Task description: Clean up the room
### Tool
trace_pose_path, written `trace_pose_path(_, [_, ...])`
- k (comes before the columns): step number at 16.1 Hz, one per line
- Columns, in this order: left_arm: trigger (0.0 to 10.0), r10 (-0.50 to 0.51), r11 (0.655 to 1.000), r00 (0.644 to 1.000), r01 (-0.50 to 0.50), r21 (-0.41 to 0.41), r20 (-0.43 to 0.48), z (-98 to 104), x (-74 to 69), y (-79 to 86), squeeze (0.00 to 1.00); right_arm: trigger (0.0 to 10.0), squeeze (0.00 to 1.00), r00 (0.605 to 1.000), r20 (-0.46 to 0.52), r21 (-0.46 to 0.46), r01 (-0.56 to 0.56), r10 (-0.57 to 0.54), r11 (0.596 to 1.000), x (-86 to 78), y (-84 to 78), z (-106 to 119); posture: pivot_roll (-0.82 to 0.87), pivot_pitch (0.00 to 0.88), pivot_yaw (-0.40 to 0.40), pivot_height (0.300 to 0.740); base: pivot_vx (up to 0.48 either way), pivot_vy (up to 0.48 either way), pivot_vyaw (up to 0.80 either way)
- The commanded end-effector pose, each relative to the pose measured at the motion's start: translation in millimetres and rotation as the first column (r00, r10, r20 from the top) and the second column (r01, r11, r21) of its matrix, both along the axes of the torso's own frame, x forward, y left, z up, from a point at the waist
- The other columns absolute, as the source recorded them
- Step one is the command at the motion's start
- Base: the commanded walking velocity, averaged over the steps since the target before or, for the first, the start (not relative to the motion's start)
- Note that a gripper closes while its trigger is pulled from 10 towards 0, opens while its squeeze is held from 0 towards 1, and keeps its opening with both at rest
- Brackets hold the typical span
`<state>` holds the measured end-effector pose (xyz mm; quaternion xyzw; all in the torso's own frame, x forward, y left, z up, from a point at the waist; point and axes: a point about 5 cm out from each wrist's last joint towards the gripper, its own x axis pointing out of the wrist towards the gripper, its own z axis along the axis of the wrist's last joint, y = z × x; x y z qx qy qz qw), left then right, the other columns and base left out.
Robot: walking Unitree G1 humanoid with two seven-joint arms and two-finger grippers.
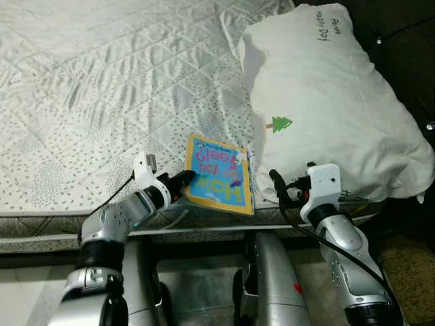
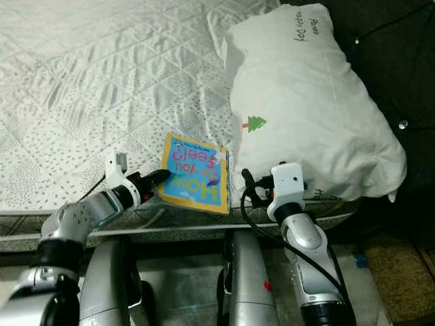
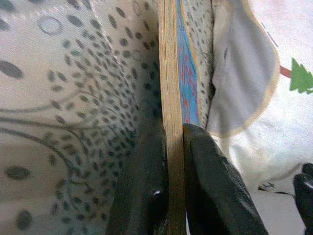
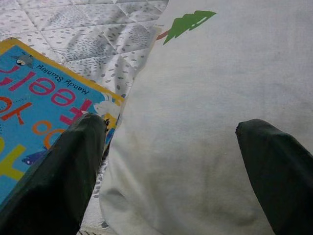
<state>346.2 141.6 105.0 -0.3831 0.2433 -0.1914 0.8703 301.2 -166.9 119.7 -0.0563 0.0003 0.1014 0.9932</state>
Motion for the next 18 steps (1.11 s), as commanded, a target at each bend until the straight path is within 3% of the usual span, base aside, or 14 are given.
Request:
trace_pose_path(1, [10.0, 0.065, 0.996, 0.997, -0.063, 0.070, -0.040, -13, -0.2, 12.5, 1.00, 10.0, 0.00, 1.000, -0.016, -0.018, 0.004, -0.004, 1.000, -3.7, -3.0, -4, -0.03, 0.227, -0.064, 0.528, 0.000, 0.000, 0.00])
trace_pose_path(7, [10.0, 0.213, 0.968, 0.977, -0.210, 0.140, -0.007, -17, 13.1, 32.8, 1.00, 10.0, 0.00, 1.000, -0.008, -0.021, -0.007, 0.007, 1.000, -2.2, 0.7, -2, -0.03, 0.224, -0.064, 0.528, 0.000, 0.000, 0.00])
trace_pose_path(8, [10.0, 0.256, 0.955, 0.967, -0.254, 0.154, 0.008, -16, 15.0, 42.9, 1.00, 10.0, 0.00, 1.000, -0.007, -0.021, -0.004, 0.004, 1.000, -2.1, 0.1, -2, -0.03, 0.223, -0.063, 0.528, 0.000, 0.000, 0.00])
trace_pose_path(10, [10.0, 0.270, 0.948, 0.963, -0.269, 0.169, 0.020, -15, 16.5, 47.3, 1.00, 10.0, 0.00, 1.000, -0.008, -0.022, -0.002, 0.002, 1.000, -2.5, -0.1, -3, -0.03, 0.224, -0.061, 0.528, 0.000, 0.000, 0.00])
trace_pose_path(14, [10.0, 0.235, 0.955, 0.966, -0.251, 0.158, 0.110, 1, 23.8, 23.5, 1.00, 10.0, 0.00, 1.000, -0.005, -0.018, 0.003, -0.003, 1.000, -3.3, 1.3, -3, -0.03, 0.223, -0.050, 0.528, 0.000, 0.000, 0.00])
trace_pose_path(17, [10.0, 0.282, 0.912, 0.933, -0.333, 0.238, 0.224, 5, 9.6, 21.3, 1.00, 10.0, 0.00, 1.000, -0.005, -0.013, 0.001, -0.001, 1.000, -3.0, 2.7, -4, -0.02, 0.224, -0.047, 0.528, 0.000, 0.000, 0.00])
trace_pose_path(18, [10.0, 0.312, 0.881, 0.915, -0.379, 0.282, 0.255, 1, -3.6, 24.8, 1.00, 10.0, 0.00, 1.000, -0.005, -0.010, -0.001, 0.001, 1.000, -2.7, 3.6, -4, -0.01, 0.224, -0.044, 0.528, 0.000, 0.000, 0.00])
